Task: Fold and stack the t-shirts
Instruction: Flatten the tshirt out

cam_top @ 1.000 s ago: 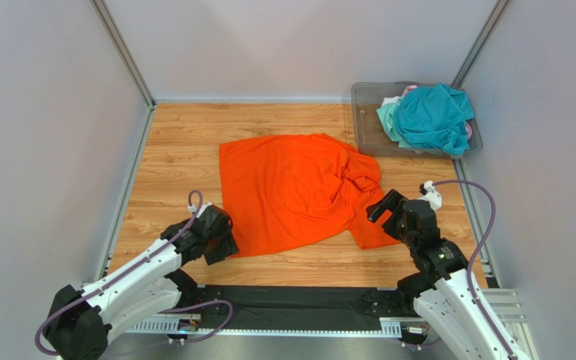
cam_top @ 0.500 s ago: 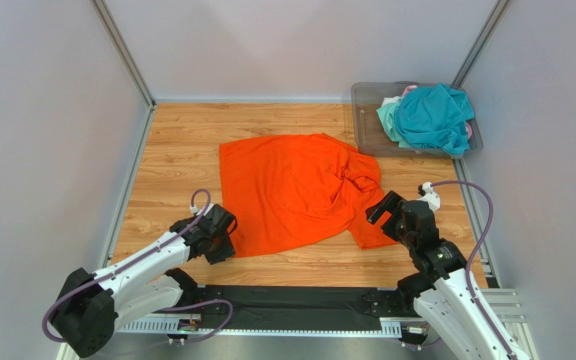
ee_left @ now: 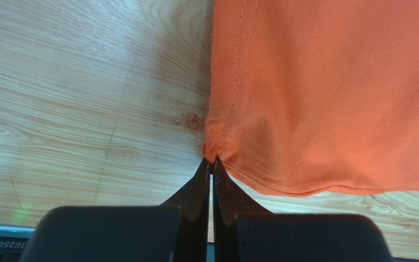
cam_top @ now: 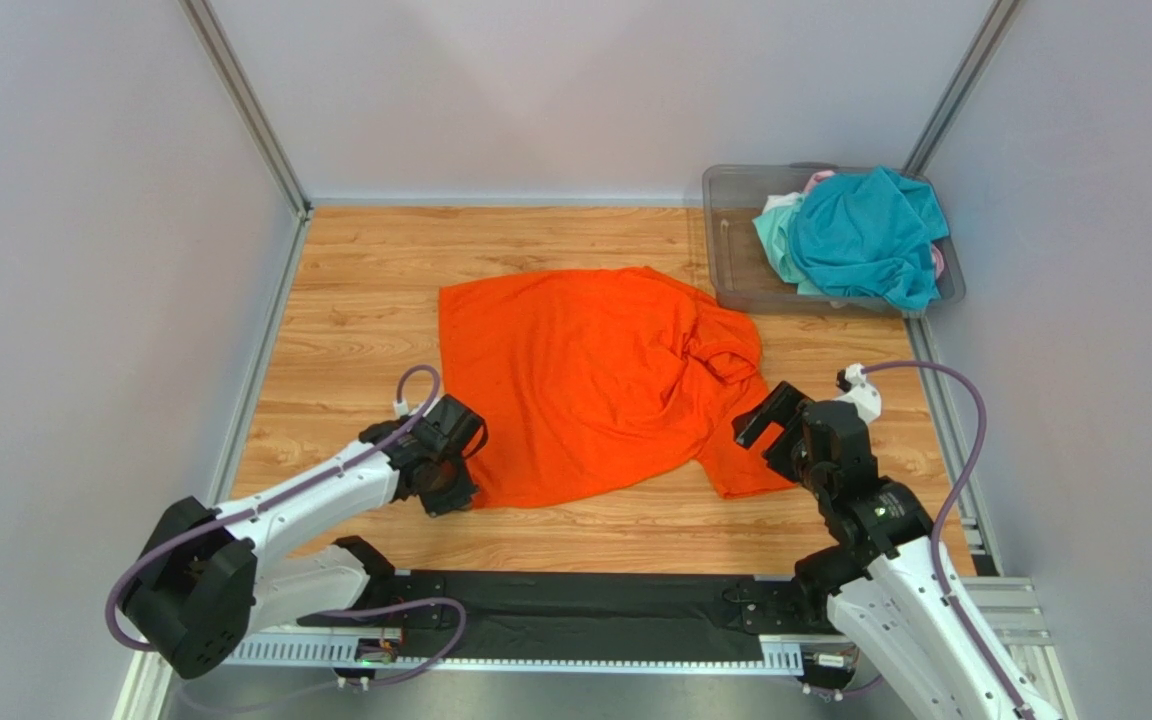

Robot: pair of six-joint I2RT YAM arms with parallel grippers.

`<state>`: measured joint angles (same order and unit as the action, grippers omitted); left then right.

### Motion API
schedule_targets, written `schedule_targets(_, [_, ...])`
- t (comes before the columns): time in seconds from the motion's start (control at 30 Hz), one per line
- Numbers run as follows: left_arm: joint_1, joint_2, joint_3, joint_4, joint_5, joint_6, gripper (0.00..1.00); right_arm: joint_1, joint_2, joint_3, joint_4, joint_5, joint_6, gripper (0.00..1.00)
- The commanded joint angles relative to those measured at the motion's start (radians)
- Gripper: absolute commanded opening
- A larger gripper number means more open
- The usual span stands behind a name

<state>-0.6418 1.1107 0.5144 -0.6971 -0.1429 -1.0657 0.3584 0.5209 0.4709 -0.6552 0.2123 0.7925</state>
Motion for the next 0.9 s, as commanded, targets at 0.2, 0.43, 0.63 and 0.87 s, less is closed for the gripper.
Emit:
schedule_targets(0.2, [-0.006,-0.263,0.001,-0.051,-0.182,0.07,0.0,-0.001,-0.016,0.029,-0.081,0.021,-0.012,1.0])
schedule_targets(0.43, [-0.006,-0.425,0.007,-0.126,-0.338,0.069,0.0,-0.001,0.022,0.064,-0.213,0.018,0.017,1.0])
schedule_targets(0.63, [-0.005,-0.468,0.01,-0.134,-0.4,0.064,0.0,0.002,0.114,0.092,-0.291,0.13,0.102,0.99])
schedule_targets(0.87, [-0.006,-0.471,0.004,-0.12,-0.415,0.076,0.0,-0.004,0.273,0.058,-0.238,0.137,0.109,0.92])
